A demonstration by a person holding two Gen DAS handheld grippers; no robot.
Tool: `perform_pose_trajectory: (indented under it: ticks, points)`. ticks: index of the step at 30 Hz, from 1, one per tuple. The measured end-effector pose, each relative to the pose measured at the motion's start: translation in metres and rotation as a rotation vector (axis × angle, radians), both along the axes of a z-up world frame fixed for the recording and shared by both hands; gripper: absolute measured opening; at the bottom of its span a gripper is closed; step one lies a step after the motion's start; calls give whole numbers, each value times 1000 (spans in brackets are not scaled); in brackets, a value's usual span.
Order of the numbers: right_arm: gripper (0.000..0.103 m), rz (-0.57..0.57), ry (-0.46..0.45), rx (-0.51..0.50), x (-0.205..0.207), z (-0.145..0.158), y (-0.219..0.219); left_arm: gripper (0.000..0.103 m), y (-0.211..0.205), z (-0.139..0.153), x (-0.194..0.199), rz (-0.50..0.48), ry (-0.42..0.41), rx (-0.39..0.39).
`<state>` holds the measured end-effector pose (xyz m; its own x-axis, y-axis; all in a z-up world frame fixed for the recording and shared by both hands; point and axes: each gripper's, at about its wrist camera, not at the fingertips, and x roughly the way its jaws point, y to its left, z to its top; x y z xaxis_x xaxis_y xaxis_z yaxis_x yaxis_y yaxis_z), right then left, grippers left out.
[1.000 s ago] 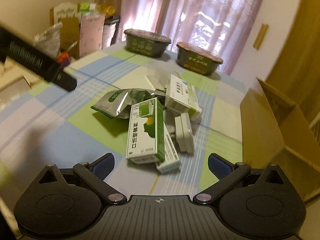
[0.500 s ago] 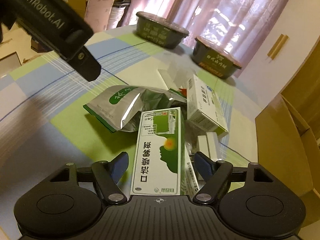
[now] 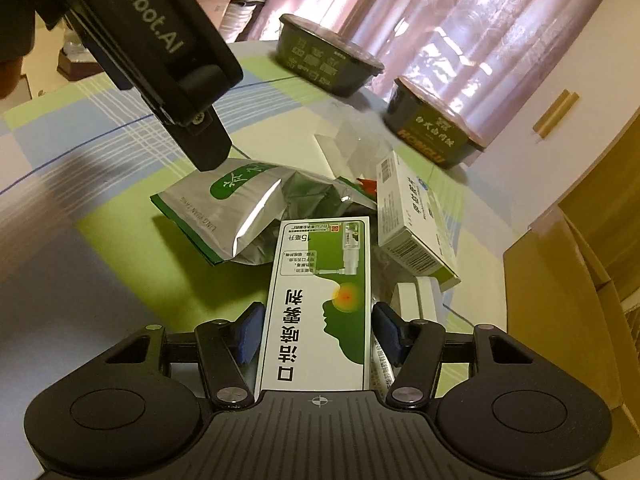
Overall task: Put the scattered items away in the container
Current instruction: 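Grasp the white-green medicine box with the right tool while the left tool reaches the foil bag, then grasp the silver-green foil tea bag with the left tool and lift it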
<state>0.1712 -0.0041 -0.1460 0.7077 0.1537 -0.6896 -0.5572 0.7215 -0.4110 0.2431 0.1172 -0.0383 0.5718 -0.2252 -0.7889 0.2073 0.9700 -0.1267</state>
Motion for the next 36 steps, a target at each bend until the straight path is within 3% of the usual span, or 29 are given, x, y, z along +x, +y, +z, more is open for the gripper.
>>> perform_pose_trajectory:
  ticks: [7,11,20,22,24,25,29,36]
  points:
    - [59,-101,32,83,5,15,-31,101,-12,-4,17,-36,1,1]
    - [59,-128,61,130,0,24,-50,96,-25,-12,36,-77,24,-4]
    - [59,-125,104,173,-27,28,-75,91,-48,-35,95,-194,170,-8]
    - [59,-129,110,179,-29,29,-78,83,-52,-41,105,-217,207,15]
    - [59,-132,113,189,-30,29,-81,61,-55,-47,112,-227,243,26]
    - [59,-132,114,192,-31,29,-82,58,-56,-49,114,-228,255,26]
    - [59,-134,115,199,-34,32,-85,48,-54,-46,106,-206,250,23]
    - [59,-147,167,231,-47,43,-96,47,-41,-33,36,-172,261,126]
